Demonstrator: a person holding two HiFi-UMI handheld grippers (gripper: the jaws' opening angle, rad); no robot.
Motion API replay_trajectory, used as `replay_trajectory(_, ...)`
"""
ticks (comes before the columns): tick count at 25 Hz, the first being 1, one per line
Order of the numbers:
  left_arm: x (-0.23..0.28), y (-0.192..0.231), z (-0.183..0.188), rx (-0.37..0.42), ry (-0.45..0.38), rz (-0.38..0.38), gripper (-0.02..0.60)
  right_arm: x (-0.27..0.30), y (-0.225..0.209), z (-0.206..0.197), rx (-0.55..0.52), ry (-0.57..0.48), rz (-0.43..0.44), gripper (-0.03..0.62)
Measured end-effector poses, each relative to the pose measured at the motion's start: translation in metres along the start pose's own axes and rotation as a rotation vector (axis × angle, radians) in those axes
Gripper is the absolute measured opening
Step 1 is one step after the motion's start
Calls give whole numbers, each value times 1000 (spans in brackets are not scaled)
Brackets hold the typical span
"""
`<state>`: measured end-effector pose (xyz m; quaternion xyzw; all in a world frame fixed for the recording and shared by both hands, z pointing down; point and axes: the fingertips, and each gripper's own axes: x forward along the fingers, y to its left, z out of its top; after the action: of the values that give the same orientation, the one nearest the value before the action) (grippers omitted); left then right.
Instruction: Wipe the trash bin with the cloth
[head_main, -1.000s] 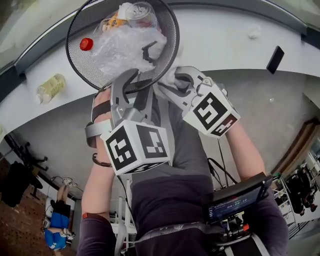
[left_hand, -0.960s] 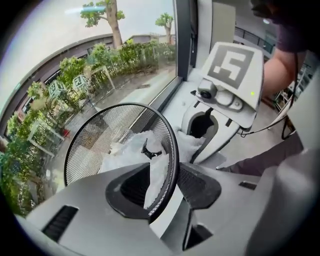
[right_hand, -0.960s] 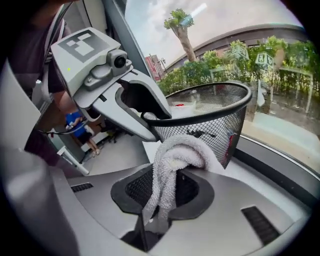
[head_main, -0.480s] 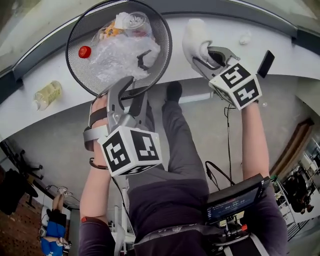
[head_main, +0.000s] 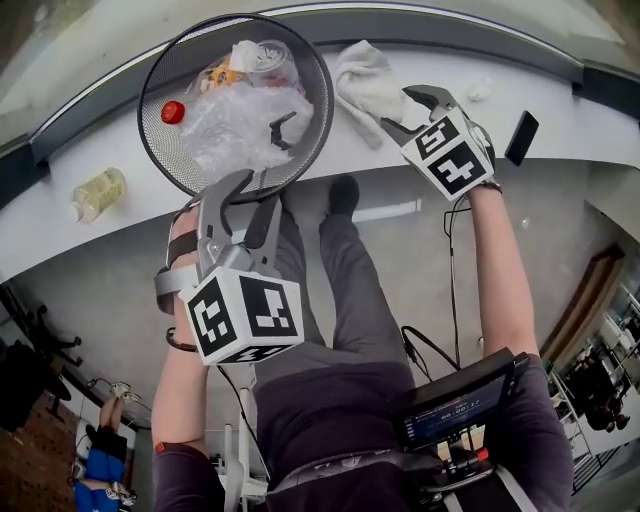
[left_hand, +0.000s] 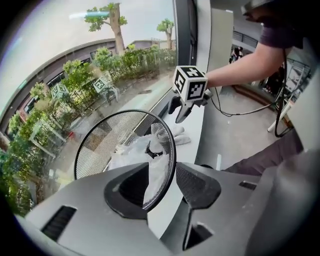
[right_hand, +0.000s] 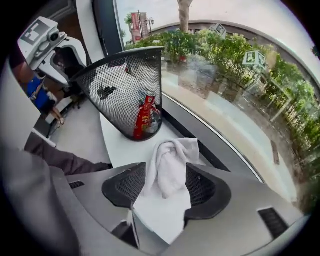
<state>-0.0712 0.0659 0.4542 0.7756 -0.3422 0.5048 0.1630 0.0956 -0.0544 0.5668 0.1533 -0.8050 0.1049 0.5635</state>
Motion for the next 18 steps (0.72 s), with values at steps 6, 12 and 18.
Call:
replay_trajectory(6, -20, 13, 9, 15, -42, 53, 161, -28, 4, 13, 18, -81, -14, 230)
replay_trajectory(12, -92, 23, 59, -116, -194, -19, -3, -125, 21, 54, 128, -250, 52, 230)
replay_trajectory(18, -174, 63, 127, -203, -371, 74, -3, -254, 30, 109, 211, -515, 166, 229)
